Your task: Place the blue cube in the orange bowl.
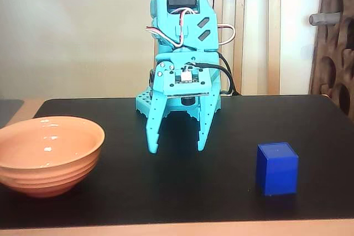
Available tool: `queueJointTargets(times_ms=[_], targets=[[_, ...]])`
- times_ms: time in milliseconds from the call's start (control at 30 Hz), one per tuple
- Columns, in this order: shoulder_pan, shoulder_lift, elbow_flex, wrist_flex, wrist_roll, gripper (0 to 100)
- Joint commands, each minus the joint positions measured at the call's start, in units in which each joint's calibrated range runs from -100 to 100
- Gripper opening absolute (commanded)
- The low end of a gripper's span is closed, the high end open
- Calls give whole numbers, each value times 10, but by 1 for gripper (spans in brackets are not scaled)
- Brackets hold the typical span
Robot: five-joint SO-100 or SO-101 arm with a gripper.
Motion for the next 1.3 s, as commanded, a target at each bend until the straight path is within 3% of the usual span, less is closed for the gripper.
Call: queueJointTargets(times_ms=[0,200,1000,1267], targets=[[6,-8,5,3,10,35],[3,-8,5,4,15,42],[4,2,1,0,10,41],[7,108,-79,-65,9,41]])
